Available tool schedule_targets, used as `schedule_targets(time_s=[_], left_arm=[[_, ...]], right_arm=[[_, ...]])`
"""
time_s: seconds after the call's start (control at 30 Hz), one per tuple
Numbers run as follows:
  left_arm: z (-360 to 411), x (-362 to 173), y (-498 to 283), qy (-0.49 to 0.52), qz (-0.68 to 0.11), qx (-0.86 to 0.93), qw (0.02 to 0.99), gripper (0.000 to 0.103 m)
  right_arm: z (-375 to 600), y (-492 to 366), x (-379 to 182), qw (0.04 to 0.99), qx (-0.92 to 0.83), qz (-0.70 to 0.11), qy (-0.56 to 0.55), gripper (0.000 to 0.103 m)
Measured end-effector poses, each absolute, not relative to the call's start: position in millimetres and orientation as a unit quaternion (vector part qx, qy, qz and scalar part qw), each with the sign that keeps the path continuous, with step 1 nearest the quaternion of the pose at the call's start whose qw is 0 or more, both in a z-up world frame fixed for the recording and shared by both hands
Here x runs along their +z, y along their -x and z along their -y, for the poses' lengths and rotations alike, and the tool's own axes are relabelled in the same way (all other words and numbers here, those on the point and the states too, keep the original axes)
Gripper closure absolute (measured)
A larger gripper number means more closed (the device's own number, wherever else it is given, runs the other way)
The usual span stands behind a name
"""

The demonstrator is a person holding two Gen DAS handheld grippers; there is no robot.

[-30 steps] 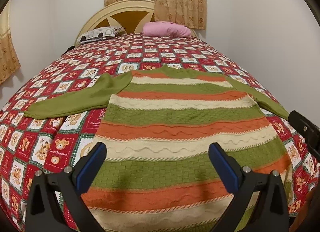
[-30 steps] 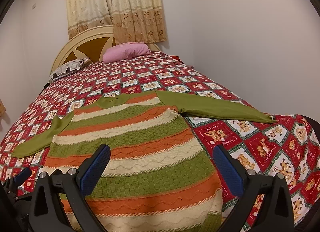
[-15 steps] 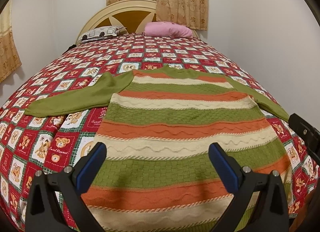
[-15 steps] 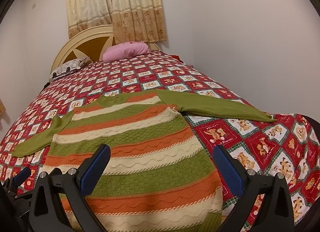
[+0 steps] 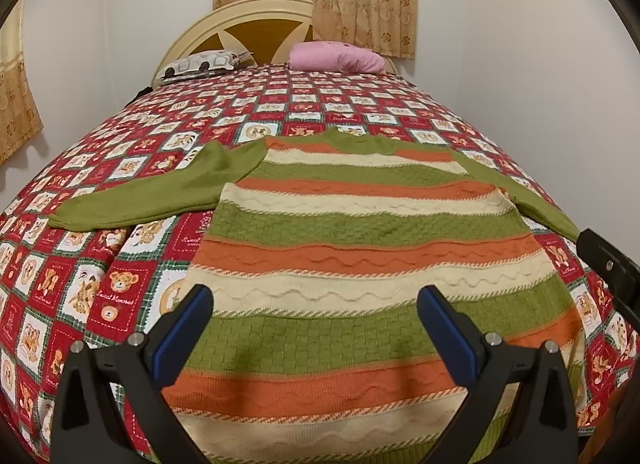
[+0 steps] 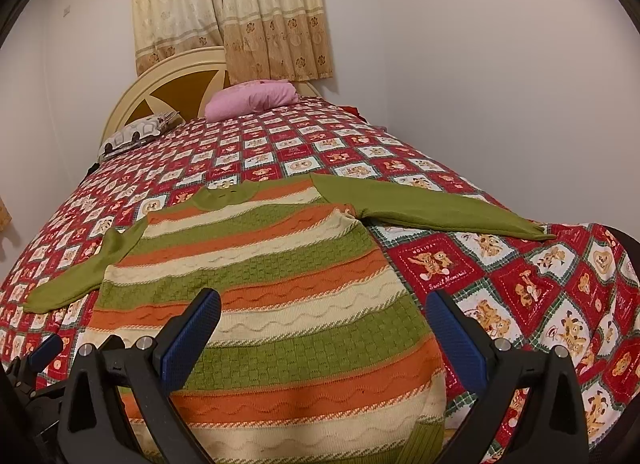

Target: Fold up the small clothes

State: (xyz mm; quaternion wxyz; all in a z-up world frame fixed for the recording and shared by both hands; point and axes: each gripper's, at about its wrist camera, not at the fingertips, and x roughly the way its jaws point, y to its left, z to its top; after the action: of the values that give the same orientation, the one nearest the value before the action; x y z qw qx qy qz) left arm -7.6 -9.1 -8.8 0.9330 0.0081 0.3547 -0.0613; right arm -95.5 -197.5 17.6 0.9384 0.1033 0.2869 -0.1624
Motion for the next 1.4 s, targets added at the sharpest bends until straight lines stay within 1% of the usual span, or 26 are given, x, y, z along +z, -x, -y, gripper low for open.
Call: schedule_targets(time_s=[0.43,1.2,1.4], left_arm=[[8.9,-9.5,7.7,-0.008,-0.355,-0.061,0.933,0.000],[12.8,-32.0,-7.9,-0.017,-0.383,-0.059,0.922,0.000],[4.9,-28.2,-22.9,-0.020,-0.375,-0.056,0.925,0.000]], right_arm=[[199.7,94.3,15.6,0.938,-0.162,-0.290,-0.102,0.001],[207.0,70.0,-1.1,0.927,-0.168,-0.321,-0.099,0.001],[221.7,62.9,-0.2,0.928,-0.165,-0.317,-0.108,0.001]])
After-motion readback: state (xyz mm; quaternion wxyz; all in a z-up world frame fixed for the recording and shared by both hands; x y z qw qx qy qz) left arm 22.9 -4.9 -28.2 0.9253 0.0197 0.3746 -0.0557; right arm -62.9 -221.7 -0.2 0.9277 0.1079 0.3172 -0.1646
